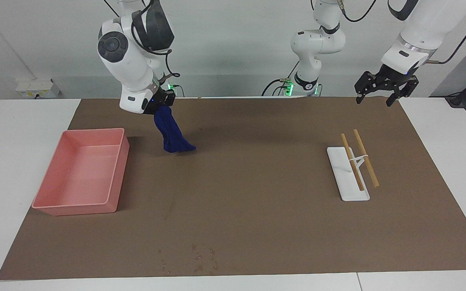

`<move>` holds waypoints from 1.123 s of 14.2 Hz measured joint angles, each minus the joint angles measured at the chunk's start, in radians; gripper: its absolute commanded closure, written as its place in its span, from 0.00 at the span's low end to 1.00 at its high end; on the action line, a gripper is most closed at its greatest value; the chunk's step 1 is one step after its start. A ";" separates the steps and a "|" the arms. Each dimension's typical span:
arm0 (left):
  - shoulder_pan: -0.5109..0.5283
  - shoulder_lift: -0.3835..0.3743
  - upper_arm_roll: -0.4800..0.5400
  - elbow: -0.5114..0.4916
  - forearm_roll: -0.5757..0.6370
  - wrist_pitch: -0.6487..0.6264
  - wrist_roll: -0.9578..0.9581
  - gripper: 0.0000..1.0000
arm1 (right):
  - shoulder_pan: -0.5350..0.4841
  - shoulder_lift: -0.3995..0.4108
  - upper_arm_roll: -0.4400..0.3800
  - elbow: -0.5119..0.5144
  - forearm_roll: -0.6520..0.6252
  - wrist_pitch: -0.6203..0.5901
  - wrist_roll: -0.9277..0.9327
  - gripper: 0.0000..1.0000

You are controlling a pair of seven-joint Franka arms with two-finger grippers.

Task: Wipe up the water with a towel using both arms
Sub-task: 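Carry the towel into the pink bin and open the right gripper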

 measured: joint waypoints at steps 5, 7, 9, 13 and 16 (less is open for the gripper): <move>0.000 0.000 0.000 0.000 0.000 0.000 0.000 0.00 | -0.006 -0.068 -0.036 0.121 -0.023 -0.152 -0.021 1.00; 0.000 0.000 0.000 0.000 0.000 0.000 0.000 0.00 | -0.005 -0.094 -0.053 0.166 -0.040 -0.190 -0.053 1.00; 0.000 0.000 0.000 0.000 0.000 0.000 0.000 0.00 | -0.005 -0.108 -0.074 0.175 -0.067 -0.194 -0.097 1.00; 0.000 0.000 0.000 0.000 0.000 0.000 0.000 0.00 | -0.006 -0.107 -0.121 0.194 -0.176 -0.189 -0.244 1.00; 0.000 0.000 0.000 0.000 0.000 0.000 0.000 0.00 | -0.007 -0.107 -0.162 0.199 -0.256 -0.126 -0.389 1.00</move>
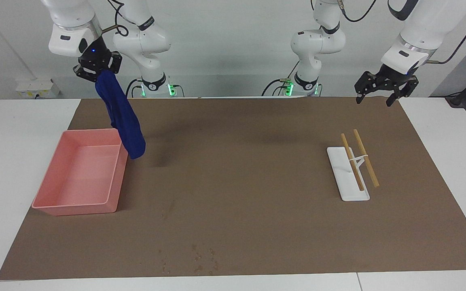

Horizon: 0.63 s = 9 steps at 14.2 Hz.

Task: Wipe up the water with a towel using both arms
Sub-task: 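Carry the towel into the pink bin and open the right gripper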

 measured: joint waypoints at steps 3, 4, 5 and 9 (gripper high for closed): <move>0.000 0.000 0.000 0.000 0.000 0.000 0.000 0.00 | -0.005 0.002 -0.056 0.001 -0.069 0.076 -0.171 1.00; 0.000 0.000 0.000 0.000 0.000 0.000 0.000 0.00 | -0.014 0.004 -0.072 0.001 -0.077 0.114 -0.232 1.00; 0.000 0.000 0.000 0.000 0.000 0.000 0.000 0.00 | -0.030 0.007 -0.084 0.001 -0.081 0.150 -0.285 1.00; 0.000 0.000 0.000 0.000 0.000 0.000 0.000 0.00 | -0.100 0.017 -0.092 -0.011 -0.095 0.256 -0.434 1.00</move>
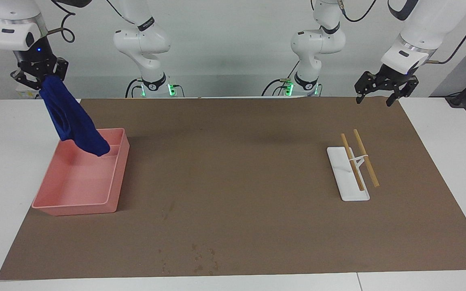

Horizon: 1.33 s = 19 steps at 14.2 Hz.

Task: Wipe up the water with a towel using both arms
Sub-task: 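Carry the towel into the pink bin and open the right gripper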

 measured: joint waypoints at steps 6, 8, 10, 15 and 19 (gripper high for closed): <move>0.000 0.000 0.000 0.000 0.000 0.000 0.000 0.00 | -0.027 0.026 0.006 -0.147 0.000 0.190 -0.047 1.00; 0.000 0.000 0.000 0.000 0.000 0.000 0.000 0.00 | -0.027 0.031 0.008 -0.217 0.000 0.280 -0.044 1.00; 0.000 0.000 0.000 0.000 0.000 0.000 0.000 0.00 | -0.026 0.037 0.010 -0.273 0.000 0.335 -0.025 1.00; 0.000 0.000 0.000 0.000 0.000 0.000 0.000 0.00 | -0.028 0.089 0.008 -0.305 0.002 0.410 -0.018 0.08; 0.000 0.000 0.000 0.000 0.000 0.000 0.000 0.00 | -0.028 0.089 0.008 -0.299 0.011 0.412 -0.017 0.00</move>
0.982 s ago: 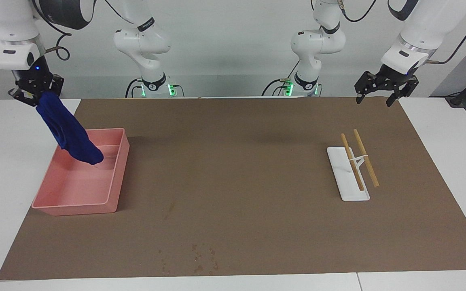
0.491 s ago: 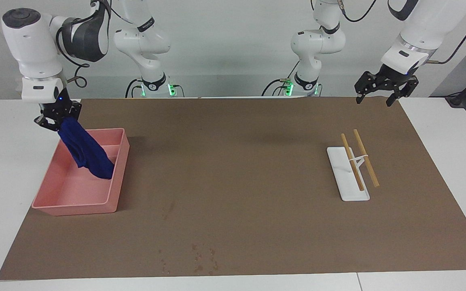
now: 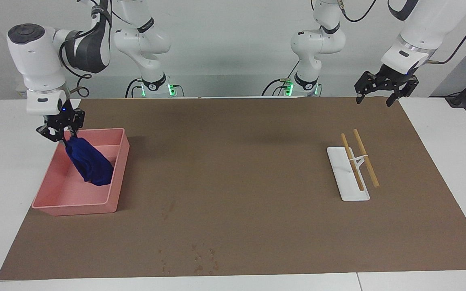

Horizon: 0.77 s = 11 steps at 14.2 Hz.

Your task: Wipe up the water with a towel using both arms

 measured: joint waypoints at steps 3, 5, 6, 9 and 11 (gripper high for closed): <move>0.000 0.000 0.000 0.000 0.000 0.000 0.000 0.00 | 0.000 -0.002 0.001 0.006 0.011 -0.008 0.001 0.00; 0.000 0.000 0.000 0.000 0.000 0.000 0.000 0.00 | 0.002 -0.009 0.011 0.034 0.062 -0.083 0.008 0.00; 0.000 0.000 0.000 0.000 0.000 0.000 0.000 0.00 | 0.002 -0.017 0.025 0.060 0.092 -0.142 0.029 0.00; 0.000 0.000 0.000 0.000 0.000 0.000 0.000 0.00 | 0.004 -0.052 0.099 0.142 0.130 -0.298 0.198 0.00; 0.000 0.000 0.000 0.000 0.000 0.000 0.000 0.00 | 0.008 -0.084 0.175 0.169 0.133 -0.356 0.341 0.00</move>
